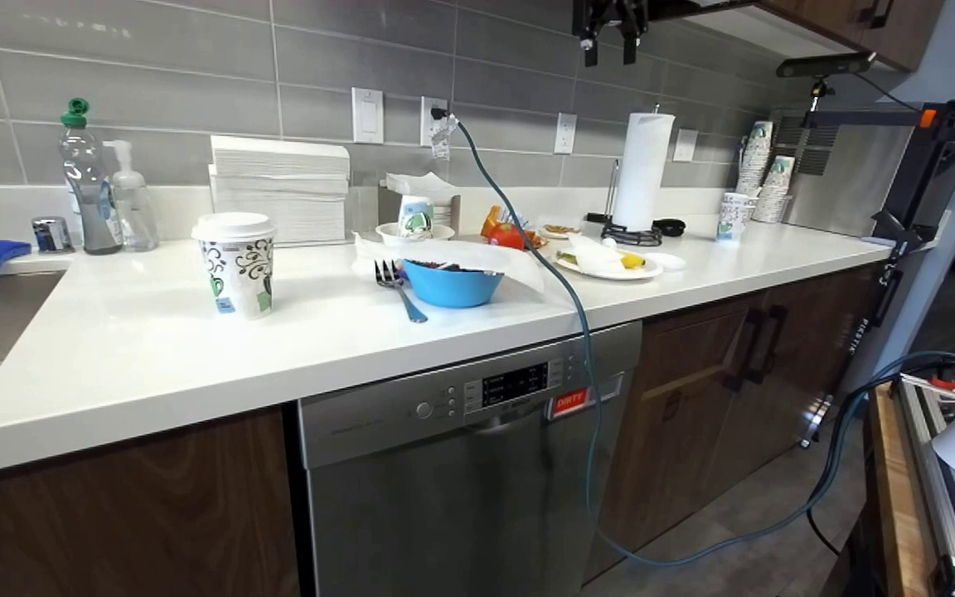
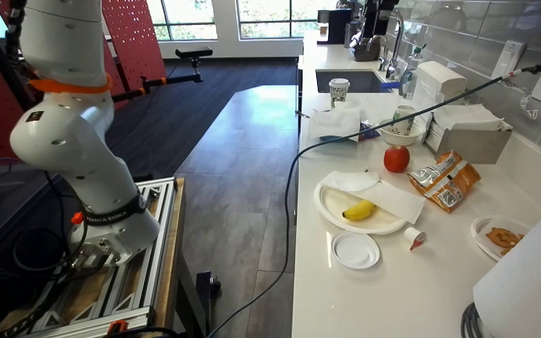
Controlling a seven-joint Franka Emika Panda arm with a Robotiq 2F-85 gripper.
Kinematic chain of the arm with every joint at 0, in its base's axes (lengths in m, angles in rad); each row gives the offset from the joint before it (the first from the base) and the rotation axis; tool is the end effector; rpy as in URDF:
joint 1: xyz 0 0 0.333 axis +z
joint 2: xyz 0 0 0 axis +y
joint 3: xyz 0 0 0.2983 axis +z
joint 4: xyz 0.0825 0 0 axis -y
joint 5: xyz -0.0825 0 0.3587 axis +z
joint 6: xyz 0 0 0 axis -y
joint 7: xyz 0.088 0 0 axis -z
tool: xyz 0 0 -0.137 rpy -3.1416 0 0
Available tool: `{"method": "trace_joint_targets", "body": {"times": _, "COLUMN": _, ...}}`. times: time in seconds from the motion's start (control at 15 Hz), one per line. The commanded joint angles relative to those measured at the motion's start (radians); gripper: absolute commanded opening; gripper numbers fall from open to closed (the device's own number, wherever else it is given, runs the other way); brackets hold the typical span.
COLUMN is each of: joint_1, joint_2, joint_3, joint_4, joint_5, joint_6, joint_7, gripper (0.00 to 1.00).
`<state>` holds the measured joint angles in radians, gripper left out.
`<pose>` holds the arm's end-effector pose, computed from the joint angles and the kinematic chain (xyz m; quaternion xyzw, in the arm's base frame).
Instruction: Pull out a paper towel from the roll, then use it to cover the blue bowl
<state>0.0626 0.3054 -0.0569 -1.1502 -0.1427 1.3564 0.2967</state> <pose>0.5890 -0.0127 0.5730 0.9835 -0.1551 -0.0366 0.0854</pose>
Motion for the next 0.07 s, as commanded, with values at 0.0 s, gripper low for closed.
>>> {"method": "trace_joint_targets", "body": {"times": 0.0, "joint_1": 0.008, "joint_2": 0.000, "joint_3": 0.002, "joint_4": 0.000, "joint_5": -0.001, "joint_6": 0.000, "joint_7": 0.004, "gripper": 1.00}}
